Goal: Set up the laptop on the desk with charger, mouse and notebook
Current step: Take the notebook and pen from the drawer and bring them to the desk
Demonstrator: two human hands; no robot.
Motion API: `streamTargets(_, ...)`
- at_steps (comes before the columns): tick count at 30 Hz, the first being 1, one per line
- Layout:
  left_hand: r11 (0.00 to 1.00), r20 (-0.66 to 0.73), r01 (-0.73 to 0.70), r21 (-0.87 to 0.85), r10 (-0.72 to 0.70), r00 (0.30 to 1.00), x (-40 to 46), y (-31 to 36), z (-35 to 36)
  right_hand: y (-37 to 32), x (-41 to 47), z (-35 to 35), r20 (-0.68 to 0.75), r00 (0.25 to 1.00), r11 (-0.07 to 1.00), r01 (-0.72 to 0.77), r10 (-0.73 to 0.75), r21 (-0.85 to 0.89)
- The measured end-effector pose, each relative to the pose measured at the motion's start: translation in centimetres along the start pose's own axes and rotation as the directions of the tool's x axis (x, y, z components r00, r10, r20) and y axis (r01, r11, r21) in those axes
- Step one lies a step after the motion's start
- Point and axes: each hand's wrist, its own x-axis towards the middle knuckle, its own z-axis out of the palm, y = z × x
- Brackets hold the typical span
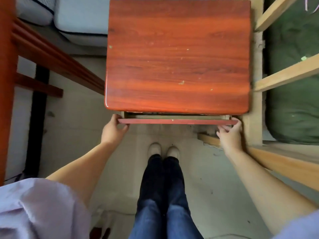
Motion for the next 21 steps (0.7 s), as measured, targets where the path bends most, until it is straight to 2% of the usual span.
streamTargets(4, 0.973, 0.113, -0.022, 0.231, -0.005, 0.994, -2.7, -2.9, 0.1, 4.7, -3.6, -1.0, 0.034, 0.998, 0.998, -0.054, 0.055, -0.026)
streamTargets(6, 0.967, 0.143, -0.001, 0.257, -0.037, 0.989, -3.6, -4.4, 0.8, 6.9, -4.7, -1.1, 0.094, 0.989, 0.992, -0.108, 0.114, -0.072)
streamTargets(9, 0.962, 0.194, 0.020, 0.271, -0.075, 0.978, -4.2, -5.8, 2.6, 8.5, -4.4, -0.7, 0.100, 0.978, 0.980, -0.174, 0.183, -0.093)
streamTargets(15, 0.982, 0.229, 0.133, 0.134, -0.161, 0.960, -3.6, -6.4, 6.4, 9.5, -1.8, 0.7, 0.221, 0.933, 0.929, -0.326, 0.285, 0.175)
streamTargets(19, 0.971, 0.262, 0.237, 0.023, -0.235, 0.936, -2.8, -6.1, 7.0, 9.1, -1.9, 1.0, 0.203, 0.928, 0.906, -0.356, 0.314, 0.230)
streamTargets(21, 0.952, 0.290, 0.301, -0.053, -0.273, 0.917, -2.8, -5.4, 6.9, 8.4, -2.1, 1.5, 0.177, 0.914, 0.907, -0.393, 0.366, 0.153)
